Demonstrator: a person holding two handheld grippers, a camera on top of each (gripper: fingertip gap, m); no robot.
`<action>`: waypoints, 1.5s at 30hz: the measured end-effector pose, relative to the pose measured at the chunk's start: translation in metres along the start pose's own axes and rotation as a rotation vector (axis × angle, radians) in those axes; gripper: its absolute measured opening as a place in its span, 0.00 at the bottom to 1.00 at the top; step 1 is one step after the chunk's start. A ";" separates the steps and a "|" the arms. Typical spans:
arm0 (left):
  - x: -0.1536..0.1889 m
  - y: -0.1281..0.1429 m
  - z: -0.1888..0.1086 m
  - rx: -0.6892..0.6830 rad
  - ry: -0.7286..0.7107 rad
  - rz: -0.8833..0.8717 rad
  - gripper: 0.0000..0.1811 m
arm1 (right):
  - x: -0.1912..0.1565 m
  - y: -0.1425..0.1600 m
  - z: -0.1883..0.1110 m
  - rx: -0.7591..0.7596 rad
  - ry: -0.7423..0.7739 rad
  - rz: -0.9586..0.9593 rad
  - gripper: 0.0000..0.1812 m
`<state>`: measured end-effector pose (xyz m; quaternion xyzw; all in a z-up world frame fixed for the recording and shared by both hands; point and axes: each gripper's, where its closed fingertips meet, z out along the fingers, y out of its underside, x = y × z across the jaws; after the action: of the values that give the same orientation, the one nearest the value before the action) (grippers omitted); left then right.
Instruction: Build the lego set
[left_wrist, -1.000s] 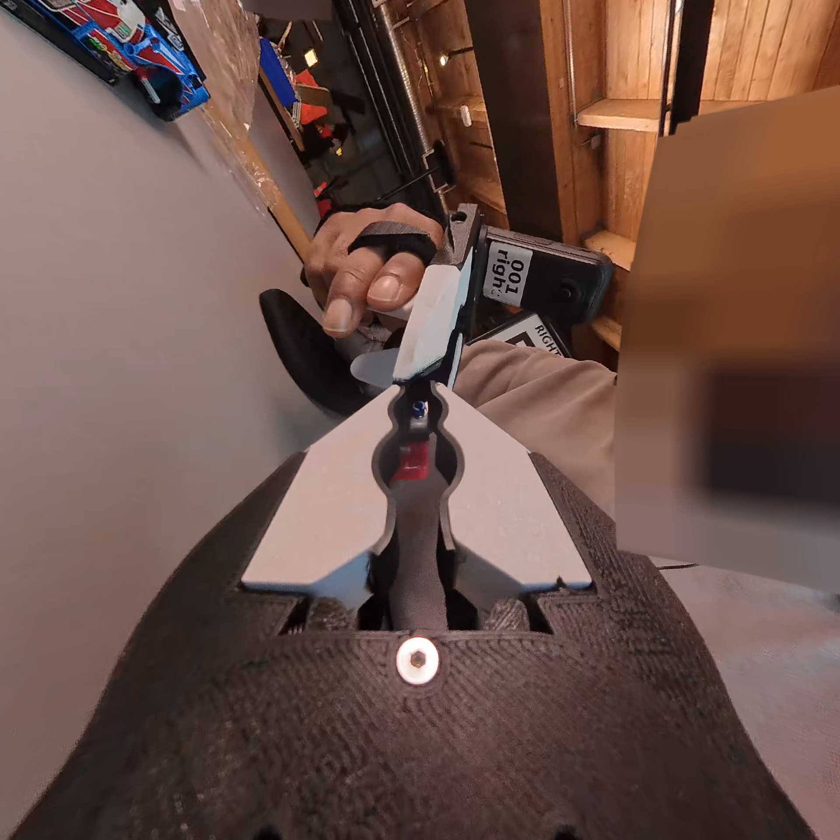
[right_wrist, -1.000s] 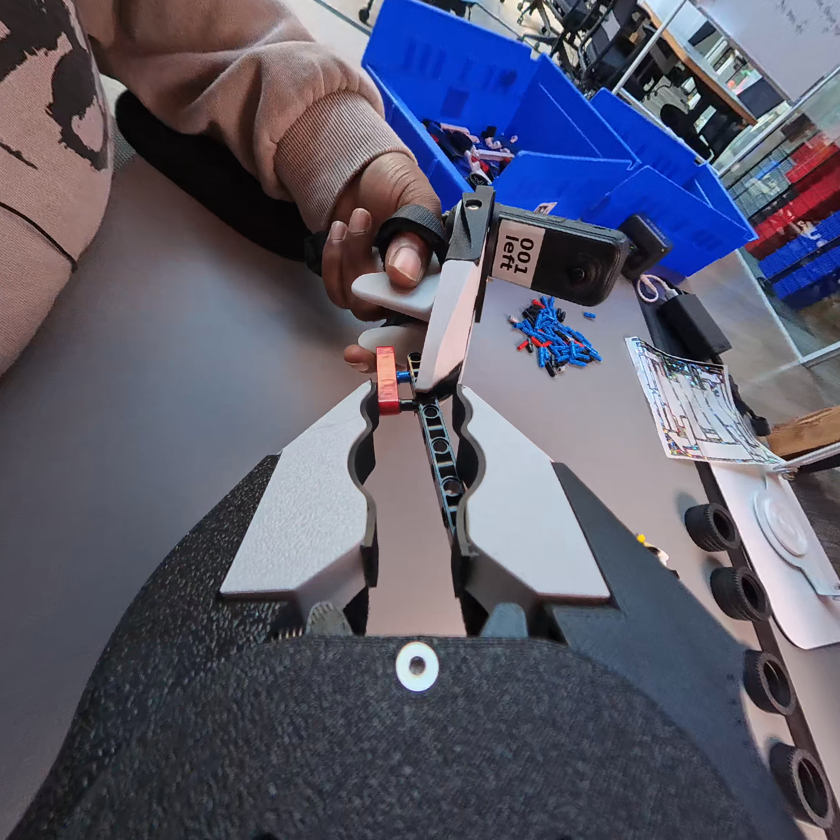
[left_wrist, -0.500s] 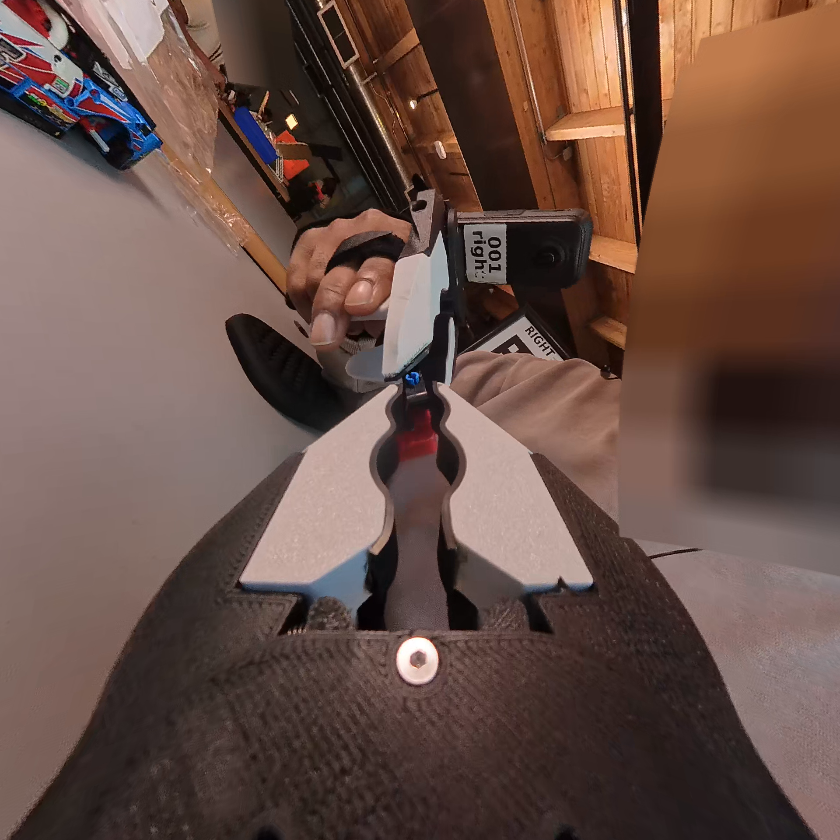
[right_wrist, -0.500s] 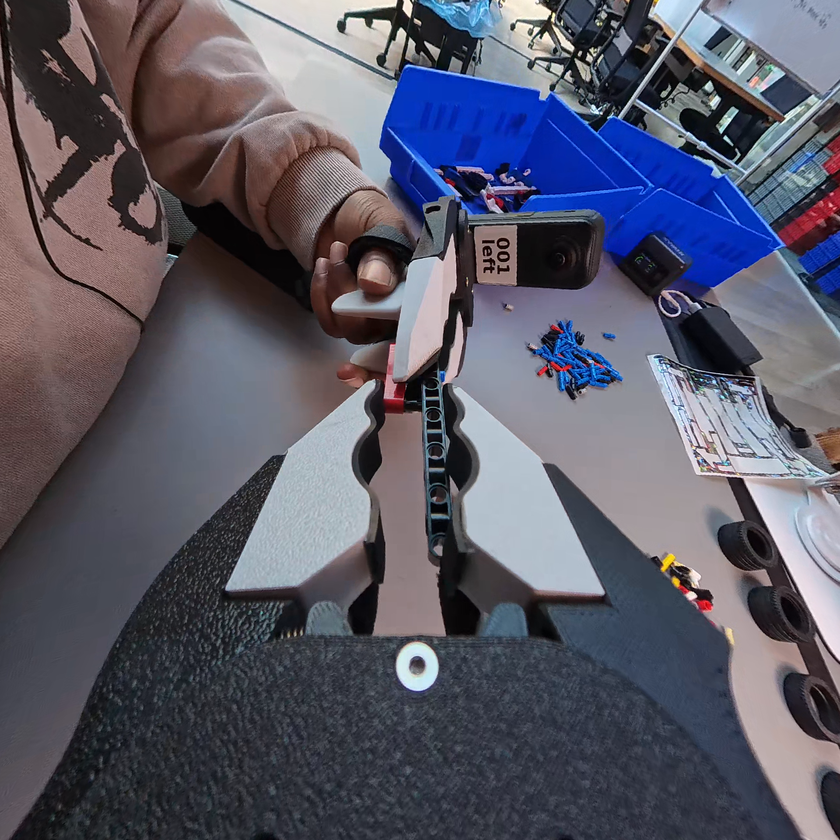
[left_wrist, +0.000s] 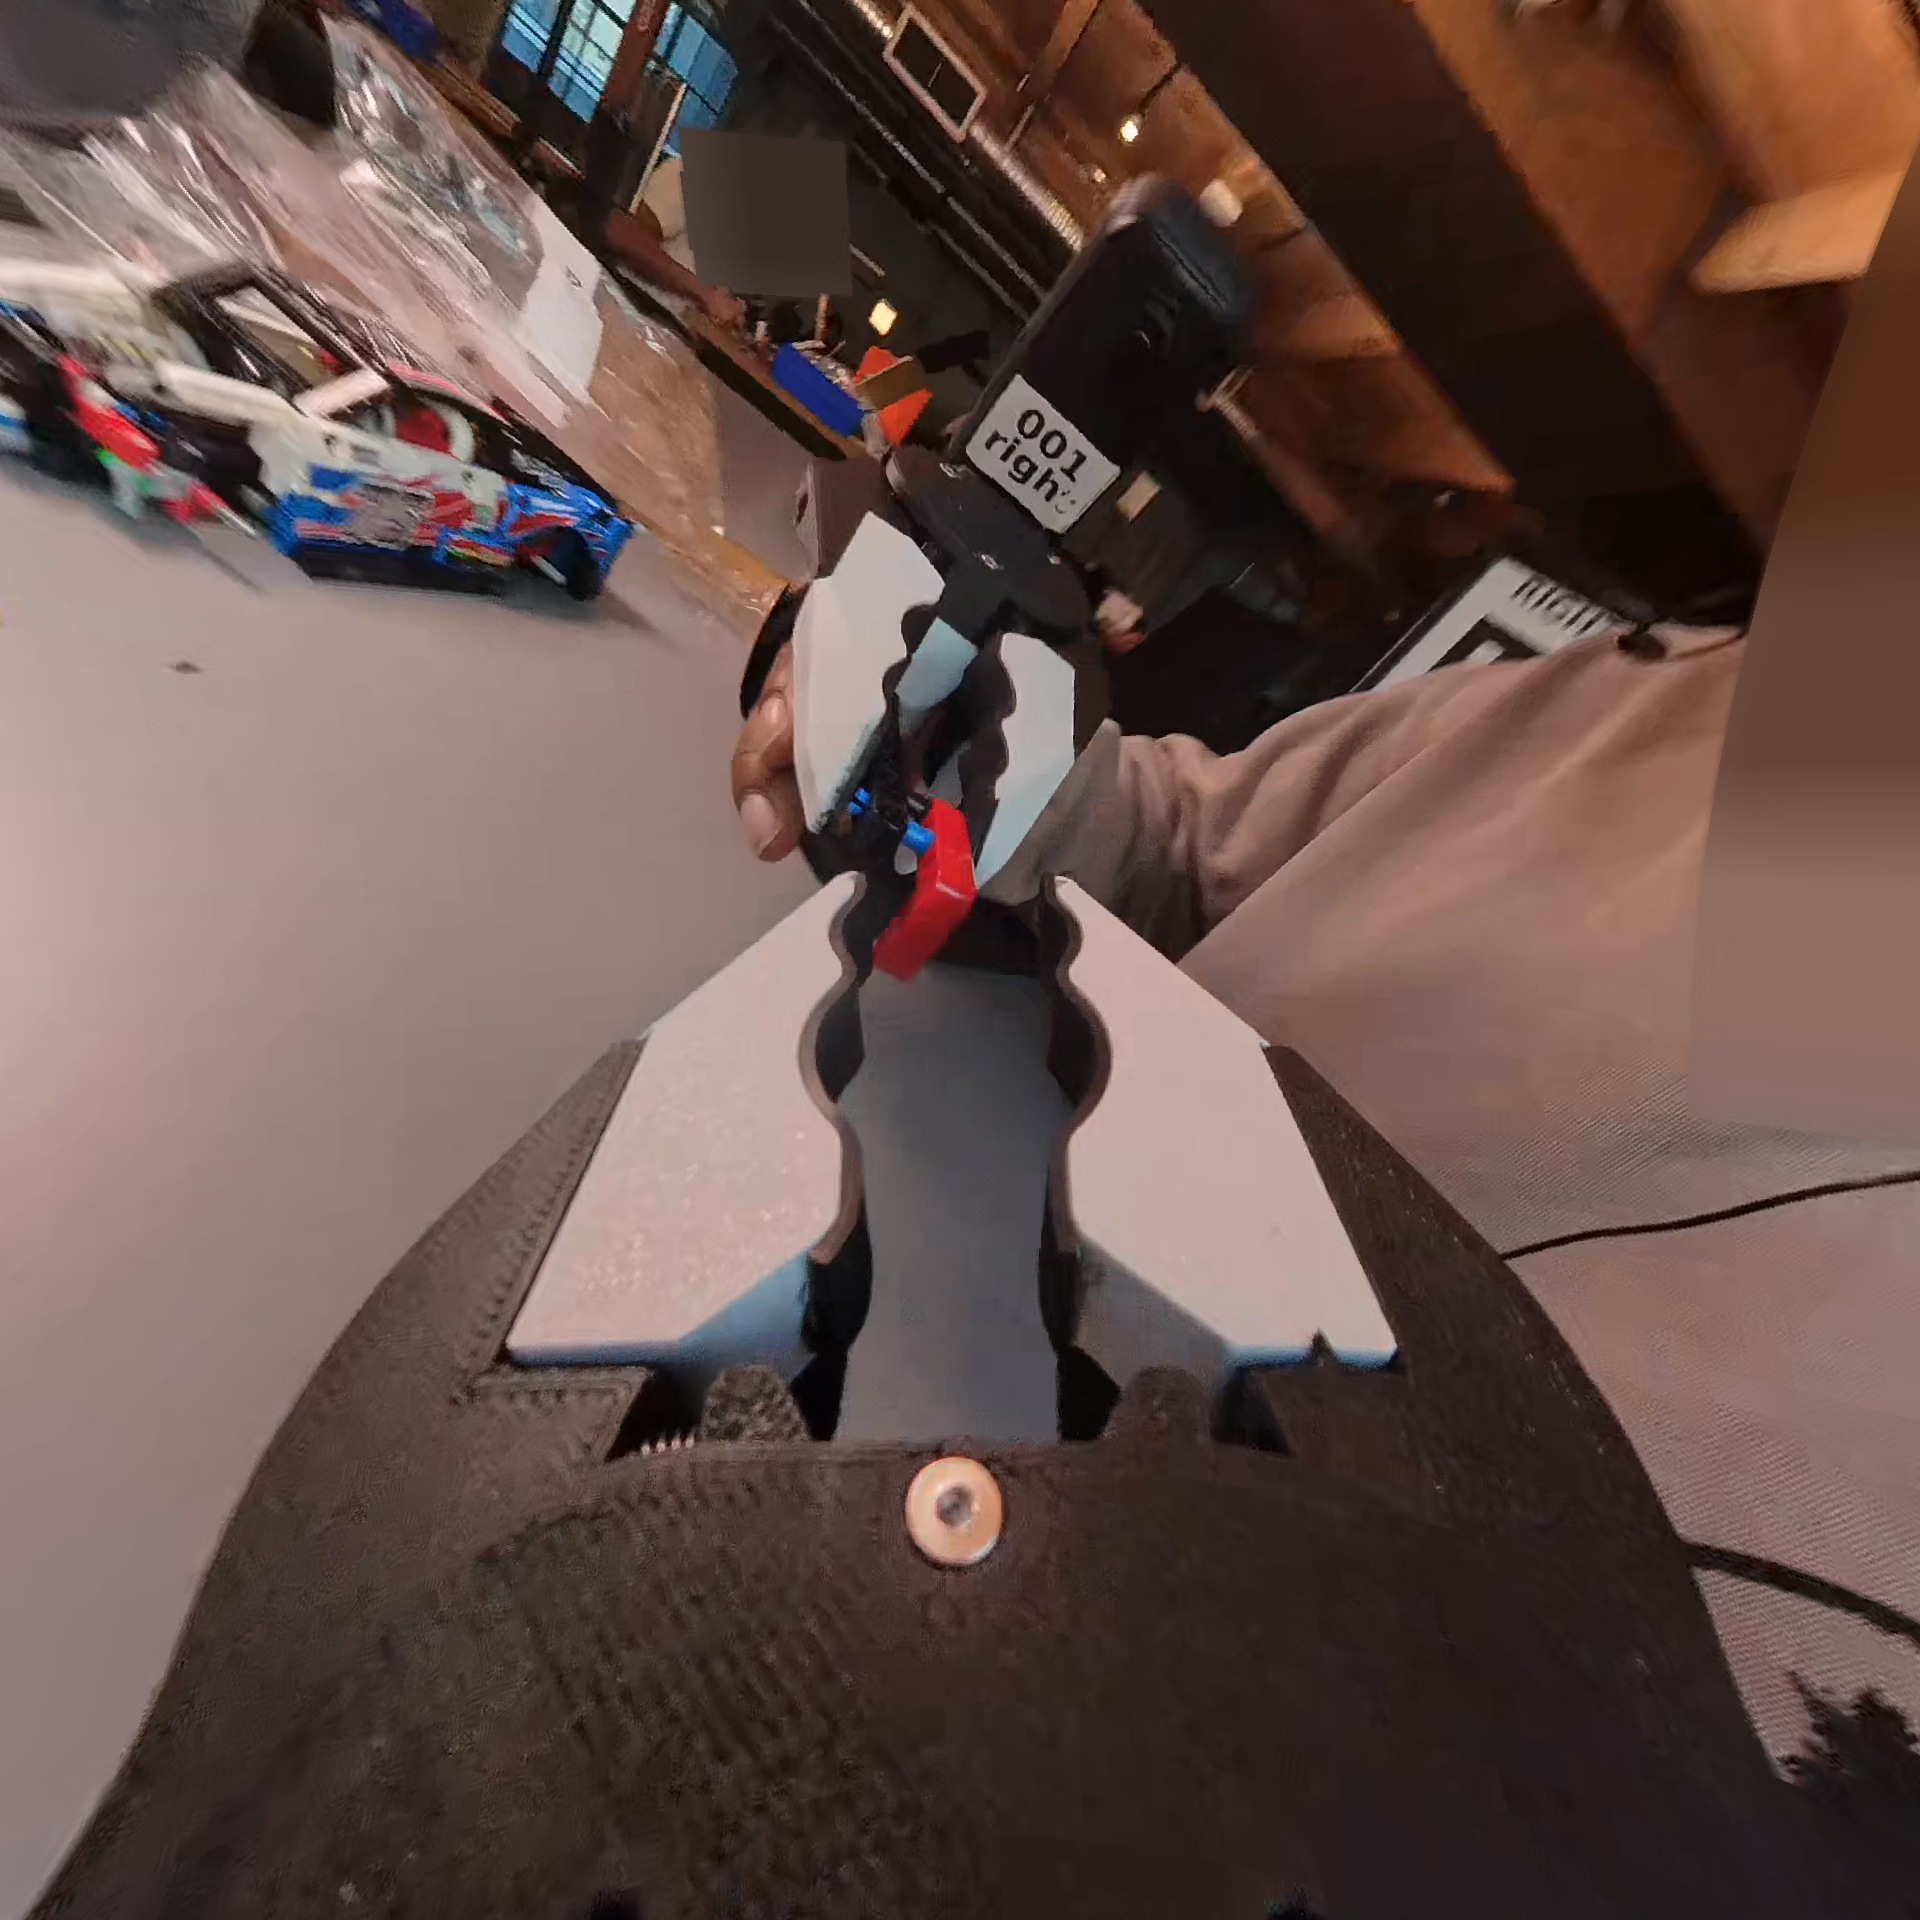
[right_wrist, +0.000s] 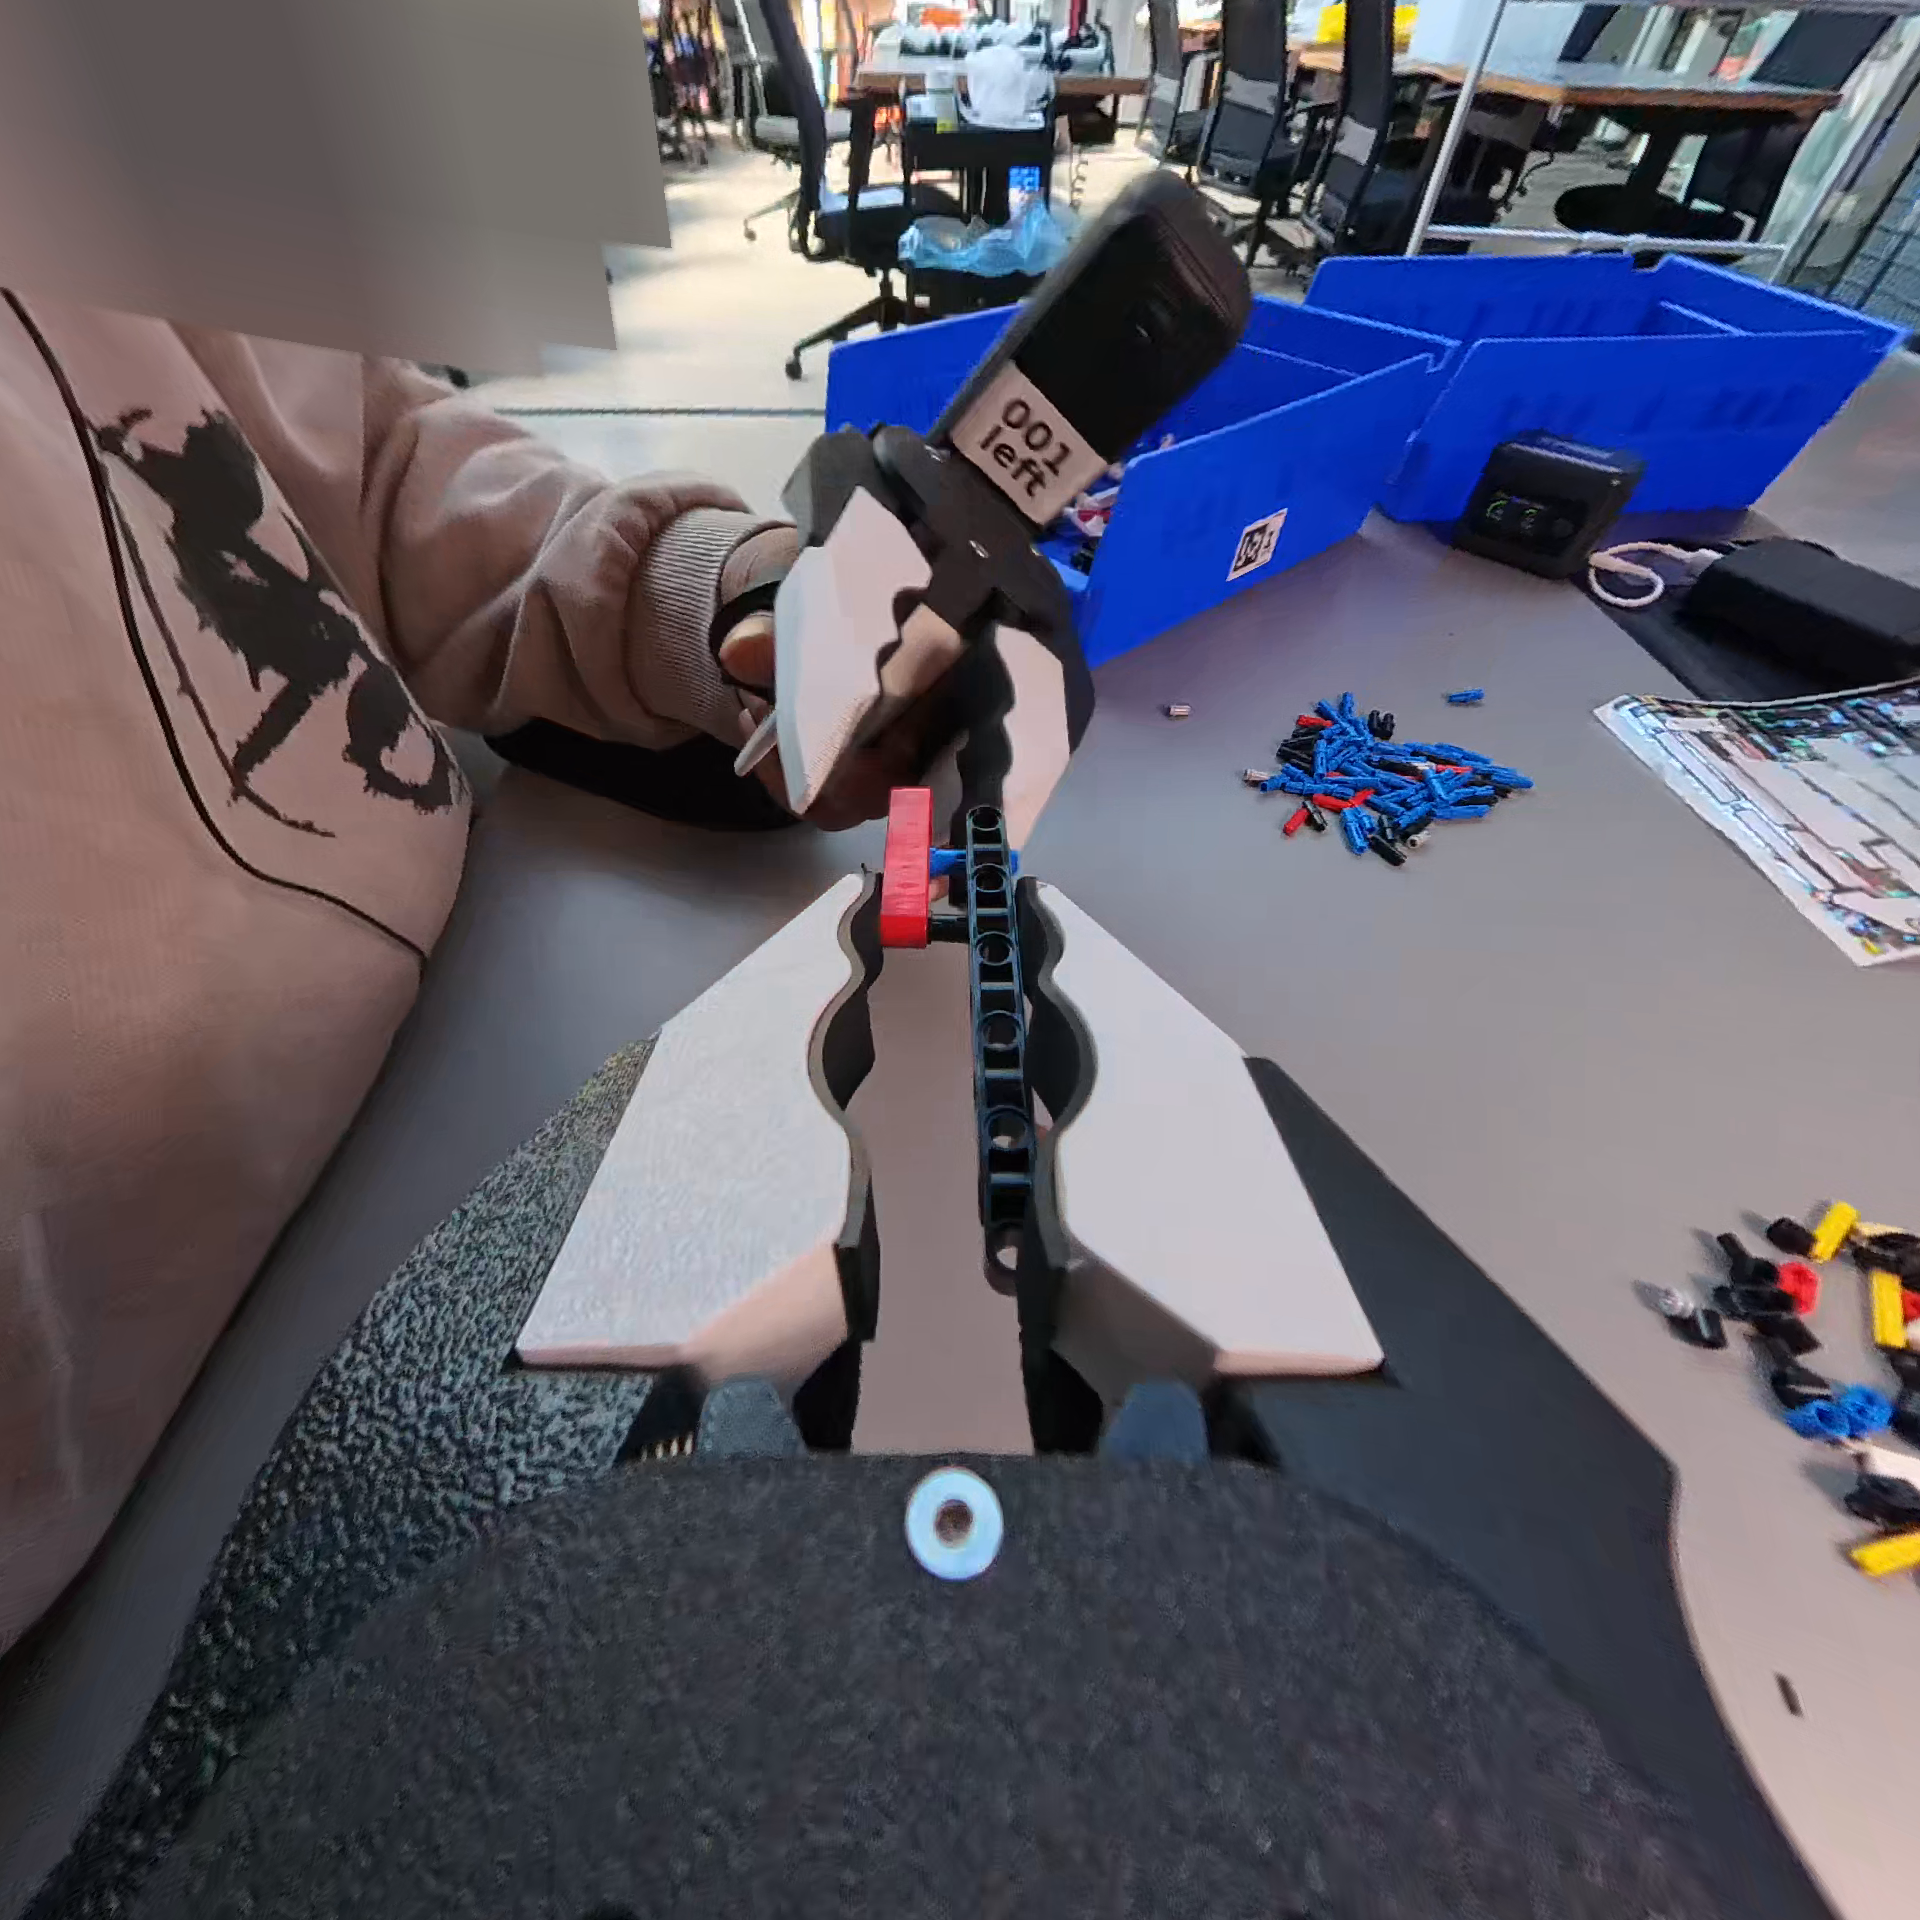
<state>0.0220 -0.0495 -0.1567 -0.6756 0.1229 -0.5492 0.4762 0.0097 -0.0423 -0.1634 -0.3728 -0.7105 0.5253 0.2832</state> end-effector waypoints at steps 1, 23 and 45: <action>-0.001 -0.001 -0.004 -0.021 -0.051 0.092 0.16 | 0.003 0.001 -0.001 0.006 0.012 0.019 0.13; -0.018 0.013 -0.001 -0.119 -0.156 0.293 0.06 | 0.000 0.014 0.009 0.025 -0.014 -0.018 0.08; -0.032 0.039 0.001 -0.321 -0.319 0.697 0.08 | -0.014 0.046 0.014 -0.149 -0.047 -0.120 0.08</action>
<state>0.0250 -0.0475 -0.2073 -0.7358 0.3530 -0.2176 0.5353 0.0169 -0.0534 -0.2117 -0.3374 -0.7751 0.4616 0.2691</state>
